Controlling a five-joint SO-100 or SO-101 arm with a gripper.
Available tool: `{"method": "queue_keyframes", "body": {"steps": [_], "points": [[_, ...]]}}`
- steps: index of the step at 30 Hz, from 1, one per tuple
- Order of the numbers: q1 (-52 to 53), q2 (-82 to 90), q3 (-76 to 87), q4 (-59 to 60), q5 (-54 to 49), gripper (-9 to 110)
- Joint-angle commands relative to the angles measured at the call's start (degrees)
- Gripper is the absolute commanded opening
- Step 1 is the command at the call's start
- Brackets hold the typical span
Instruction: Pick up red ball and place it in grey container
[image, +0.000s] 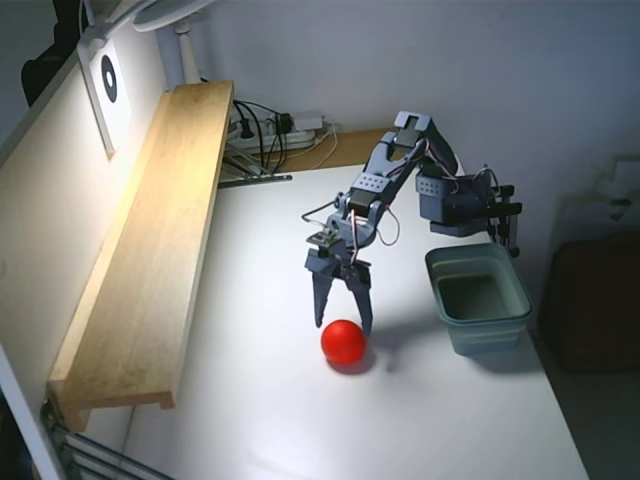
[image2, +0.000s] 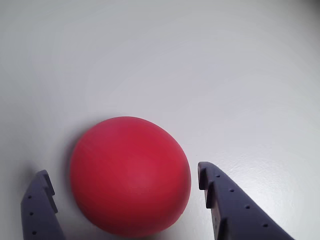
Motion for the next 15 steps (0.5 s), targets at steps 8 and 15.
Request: {"method": "queue_keyframes", "body": {"steps": [8, 15], "points": [[-1.1, -2.9, -11.4, 3.9, 0.1, 38], [-1.1, -2.9, -11.4, 3.9, 0.1, 38]]}}
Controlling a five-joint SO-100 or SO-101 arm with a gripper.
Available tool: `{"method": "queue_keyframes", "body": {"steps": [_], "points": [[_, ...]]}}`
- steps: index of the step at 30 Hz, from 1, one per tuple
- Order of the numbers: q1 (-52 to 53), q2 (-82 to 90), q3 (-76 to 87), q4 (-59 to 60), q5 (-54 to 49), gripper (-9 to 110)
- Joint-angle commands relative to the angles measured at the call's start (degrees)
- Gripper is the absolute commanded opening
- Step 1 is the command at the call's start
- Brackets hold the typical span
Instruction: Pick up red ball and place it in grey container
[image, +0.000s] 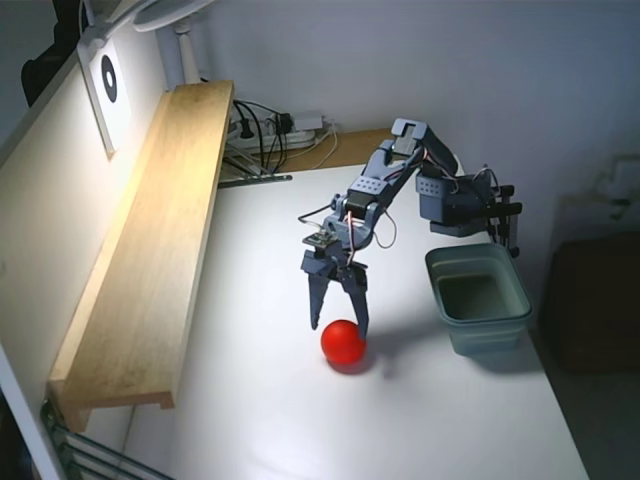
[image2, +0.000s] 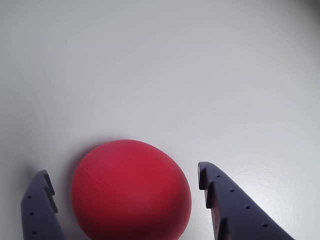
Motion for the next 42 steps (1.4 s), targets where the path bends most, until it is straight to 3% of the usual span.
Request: {"method": "queue_keyframes", "body": {"steps": [1, 42], "points": [[-1.0, 1.3, -2.8, 0.8, 0.1, 38], [-1.0, -0.4, 9.8, -13.6, 0.1, 38]]}}
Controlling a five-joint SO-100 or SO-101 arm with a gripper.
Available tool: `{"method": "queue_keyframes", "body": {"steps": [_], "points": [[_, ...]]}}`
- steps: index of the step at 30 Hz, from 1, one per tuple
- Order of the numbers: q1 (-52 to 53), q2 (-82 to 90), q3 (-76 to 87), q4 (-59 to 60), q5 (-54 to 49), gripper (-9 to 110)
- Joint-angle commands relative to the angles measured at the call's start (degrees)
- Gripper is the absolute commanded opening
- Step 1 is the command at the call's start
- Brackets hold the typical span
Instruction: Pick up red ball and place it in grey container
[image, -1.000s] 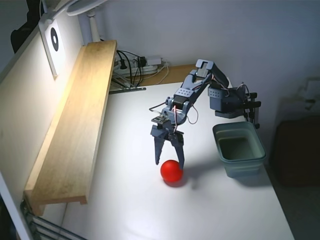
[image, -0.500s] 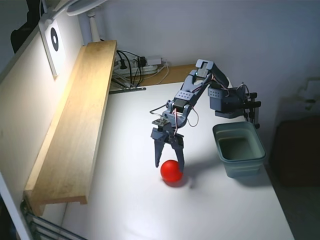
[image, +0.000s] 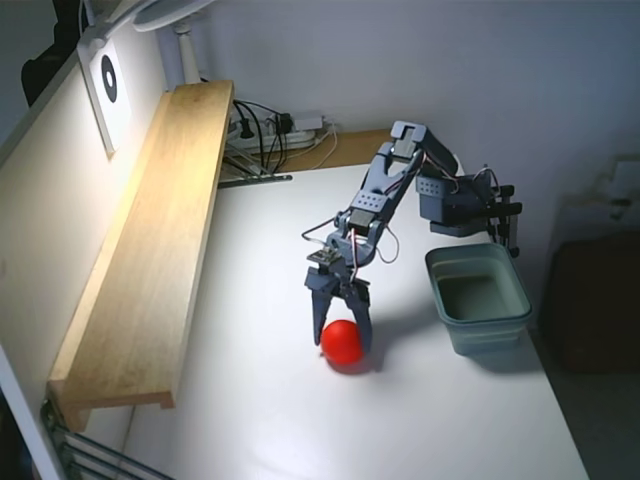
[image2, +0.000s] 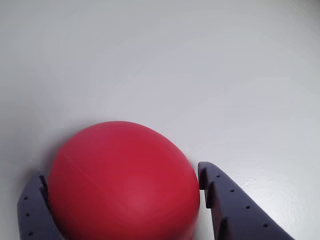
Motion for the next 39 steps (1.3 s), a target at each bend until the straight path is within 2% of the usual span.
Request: {"method": "queue_keyframes", "body": {"steps": [1, 14, 15, 39], "points": [[-0.9, 1.8, -0.2, -1.1, 0.1, 38], [-0.9, 1.8, -0.2, -1.1, 0.1, 38], [-0.9, 1.8, -0.2, -1.1, 0.1, 23], [-0.9, 1.8, -0.2, -1.1, 0.1, 23]]}}
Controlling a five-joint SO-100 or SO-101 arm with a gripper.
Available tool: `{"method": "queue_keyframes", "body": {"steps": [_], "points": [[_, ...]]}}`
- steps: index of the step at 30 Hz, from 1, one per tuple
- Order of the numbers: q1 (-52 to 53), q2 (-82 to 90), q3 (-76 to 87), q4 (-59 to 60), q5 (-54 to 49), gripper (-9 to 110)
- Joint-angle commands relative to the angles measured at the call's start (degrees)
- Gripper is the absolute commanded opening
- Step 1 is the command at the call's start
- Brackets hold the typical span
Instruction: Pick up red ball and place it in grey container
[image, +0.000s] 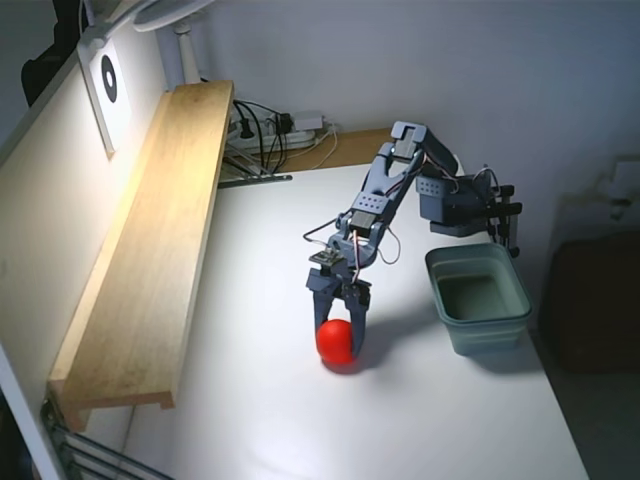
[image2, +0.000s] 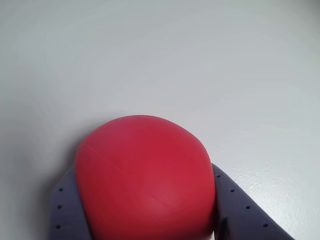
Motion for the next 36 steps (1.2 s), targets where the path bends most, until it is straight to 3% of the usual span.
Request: {"method": "queue_keyframes", "body": {"steps": [1, 9, 24, 36], "points": [[-0.7, 1.8, -0.2, 0.0, 0.1, 23], [-0.7, 2.4, -1.9, 2.3, 0.1, 23], [-0.7, 0.0, -34.4, 32.4, 0.1, 23], [-0.7, 1.1, -32.6, 31.7, 0.1, 23]]}}
